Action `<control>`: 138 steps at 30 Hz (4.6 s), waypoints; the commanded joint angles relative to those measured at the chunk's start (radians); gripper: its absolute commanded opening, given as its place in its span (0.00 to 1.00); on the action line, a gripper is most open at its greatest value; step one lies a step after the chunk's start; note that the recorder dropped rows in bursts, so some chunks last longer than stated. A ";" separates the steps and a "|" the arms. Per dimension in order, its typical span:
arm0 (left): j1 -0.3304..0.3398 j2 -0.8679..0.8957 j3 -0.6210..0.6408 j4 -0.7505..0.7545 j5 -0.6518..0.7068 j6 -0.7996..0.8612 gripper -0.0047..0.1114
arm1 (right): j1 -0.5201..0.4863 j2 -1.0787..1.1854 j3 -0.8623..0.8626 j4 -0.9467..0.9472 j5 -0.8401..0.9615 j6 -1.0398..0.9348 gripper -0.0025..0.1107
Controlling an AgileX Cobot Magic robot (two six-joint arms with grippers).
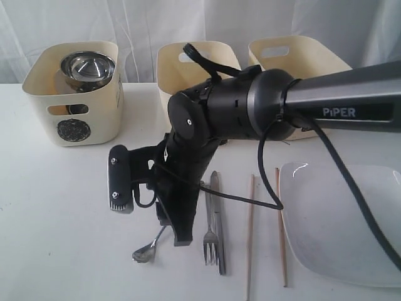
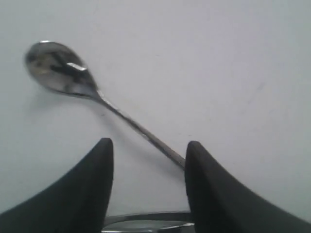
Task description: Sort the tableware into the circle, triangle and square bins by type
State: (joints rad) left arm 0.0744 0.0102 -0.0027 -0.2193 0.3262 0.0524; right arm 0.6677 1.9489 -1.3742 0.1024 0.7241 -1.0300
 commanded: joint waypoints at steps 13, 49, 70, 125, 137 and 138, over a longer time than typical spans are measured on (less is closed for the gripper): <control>-0.006 -0.008 0.003 -0.004 0.029 0.001 0.04 | 0.000 0.098 0.003 0.035 0.007 -0.406 0.38; -0.006 -0.008 0.003 -0.004 0.029 0.001 0.04 | 0.000 0.154 0.003 0.147 0.034 -0.399 0.02; -0.006 -0.008 0.003 -0.004 0.029 0.001 0.04 | -0.082 -0.097 -0.063 0.423 -0.990 -0.186 0.02; -0.006 -0.008 0.003 -0.004 0.029 0.001 0.04 | -0.419 -0.778 0.864 0.179 0.052 0.876 0.09; -0.006 -0.008 0.003 -0.004 0.029 0.001 0.04 | -0.419 -0.637 0.876 0.175 -0.063 0.783 0.38; -0.006 -0.008 0.003 -0.004 0.029 0.001 0.04 | -0.419 -0.622 0.876 0.175 -0.072 0.783 0.38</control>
State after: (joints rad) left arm 0.0744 0.0102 -0.0027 -0.2174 0.3262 0.0524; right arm 0.2447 1.2940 -0.5028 0.2777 0.6810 -0.2345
